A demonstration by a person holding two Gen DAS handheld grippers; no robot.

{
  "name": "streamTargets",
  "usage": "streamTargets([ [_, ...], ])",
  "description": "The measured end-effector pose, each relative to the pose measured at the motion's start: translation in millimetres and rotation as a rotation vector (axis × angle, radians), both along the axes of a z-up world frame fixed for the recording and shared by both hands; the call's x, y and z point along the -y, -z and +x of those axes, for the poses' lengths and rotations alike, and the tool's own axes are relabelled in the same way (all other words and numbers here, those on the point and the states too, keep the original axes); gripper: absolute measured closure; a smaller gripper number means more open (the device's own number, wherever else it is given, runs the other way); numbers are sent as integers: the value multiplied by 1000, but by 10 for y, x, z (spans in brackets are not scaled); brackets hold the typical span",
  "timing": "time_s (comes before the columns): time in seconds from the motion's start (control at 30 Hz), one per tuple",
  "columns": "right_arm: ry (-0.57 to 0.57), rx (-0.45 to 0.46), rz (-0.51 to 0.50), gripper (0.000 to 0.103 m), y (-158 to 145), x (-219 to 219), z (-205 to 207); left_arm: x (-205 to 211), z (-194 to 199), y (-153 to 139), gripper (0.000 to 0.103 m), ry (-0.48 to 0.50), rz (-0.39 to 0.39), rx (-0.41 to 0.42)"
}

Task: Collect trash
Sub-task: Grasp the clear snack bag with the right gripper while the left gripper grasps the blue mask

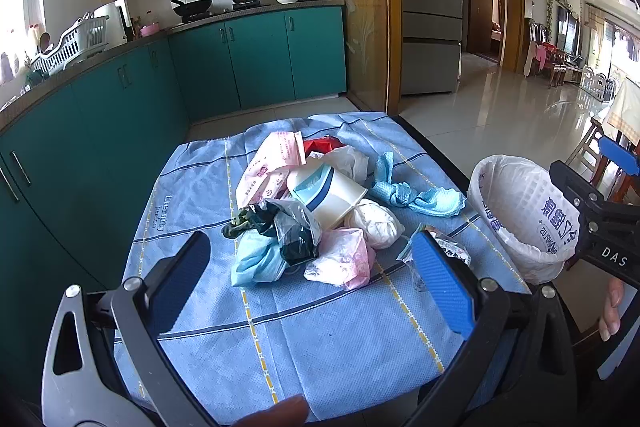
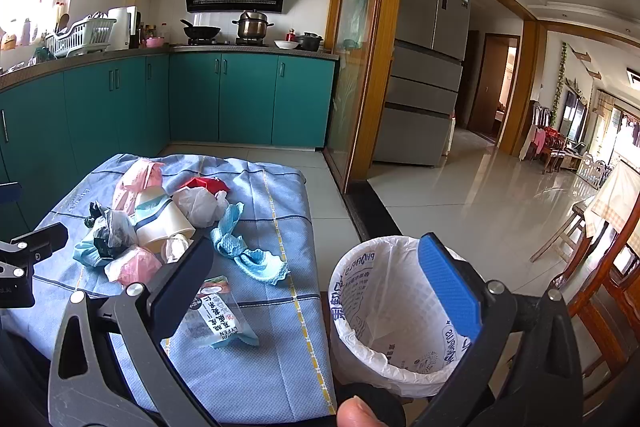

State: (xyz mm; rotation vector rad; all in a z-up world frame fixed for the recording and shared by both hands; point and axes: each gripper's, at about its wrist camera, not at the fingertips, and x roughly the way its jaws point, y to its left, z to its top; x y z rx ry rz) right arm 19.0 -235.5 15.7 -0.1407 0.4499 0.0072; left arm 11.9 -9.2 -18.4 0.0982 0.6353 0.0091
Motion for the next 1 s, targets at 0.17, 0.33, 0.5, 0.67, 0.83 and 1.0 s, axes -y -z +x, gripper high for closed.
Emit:
streamTargets([
  [0.17,0,0,1,3,-3,2,3,-6,16,17,3,-3,-1,-6],
  [0.33,0,0,0,3,-2,2,4,-9,28,44,3,-3,-2,-13],
  [0.5,-1,-10,1,3,80,-1,-1,-52,84,86,3,-12,-9,-31],
  [0.67,-23,-126,38,3,259,93,193,-420,241,281,3,-106,-50,-90],
  [0.83,-166,-274,99,7,607,-81,394,-731,307,607,3,-171,-64,-193],
  [1.0,-292,-378,59,8,925,-585,654,-977,349,822,3,-229,-92,-257],
])
